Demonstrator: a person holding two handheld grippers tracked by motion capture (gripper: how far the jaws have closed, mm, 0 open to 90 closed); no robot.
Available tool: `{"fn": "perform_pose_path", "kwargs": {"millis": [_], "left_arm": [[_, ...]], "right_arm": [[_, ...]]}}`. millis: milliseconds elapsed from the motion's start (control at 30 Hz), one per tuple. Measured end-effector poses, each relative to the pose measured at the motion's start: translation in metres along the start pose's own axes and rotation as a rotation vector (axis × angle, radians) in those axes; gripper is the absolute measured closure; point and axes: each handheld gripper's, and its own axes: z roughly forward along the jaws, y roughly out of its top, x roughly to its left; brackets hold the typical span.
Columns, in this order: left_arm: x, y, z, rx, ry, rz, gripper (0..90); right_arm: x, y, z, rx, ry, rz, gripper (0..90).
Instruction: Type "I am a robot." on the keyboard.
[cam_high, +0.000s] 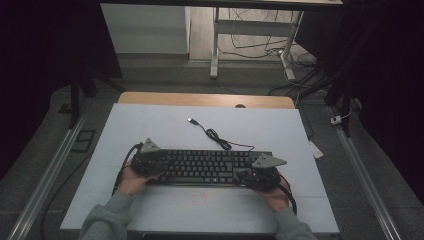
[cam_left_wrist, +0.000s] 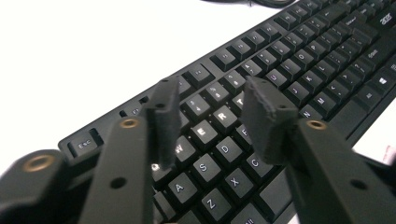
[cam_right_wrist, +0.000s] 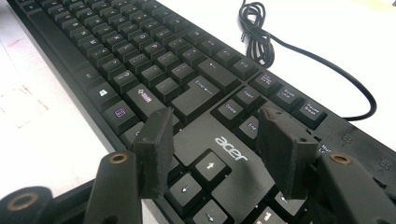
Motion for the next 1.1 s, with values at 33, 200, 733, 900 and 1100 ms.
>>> {"fn": "perform_pose_path", "kwargs": {"millis": [33, 200, 733, 900, 1100], "left_arm": [[0.000, 0.000, -0.001, -0.001, 0.001, -0.002, 51.9], [0.001, 0.000, -0.003, -0.005, 0.002, -0.005, 48.3], [0.000, 0.000, -0.002, 0.008, 0.002, -0.007, 42.7], [0.000, 0.000, -0.001, 0.017, 0.001, -0.007, 41.8], [-0.001, 0.000, 0.000, 0.024, 0.003, -0.002, 40.9]], "right_arm": [[0.000, 0.000, 0.000, 0.000, 0.000, 0.000, 46.3], [0.000, 0.000, 0.000, -0.003, 0.001, 0.001, 46.3], [0.005, 0.007, 0.000, -0.037, 0.027, 0.010, 46.2], [0.010, 0.012, 0.005, -0.055, 0.046, 0.020, 46.4], [0.019, 0.023, 0.018, -0.059, 0.067, 0.009, 46.7]]}}
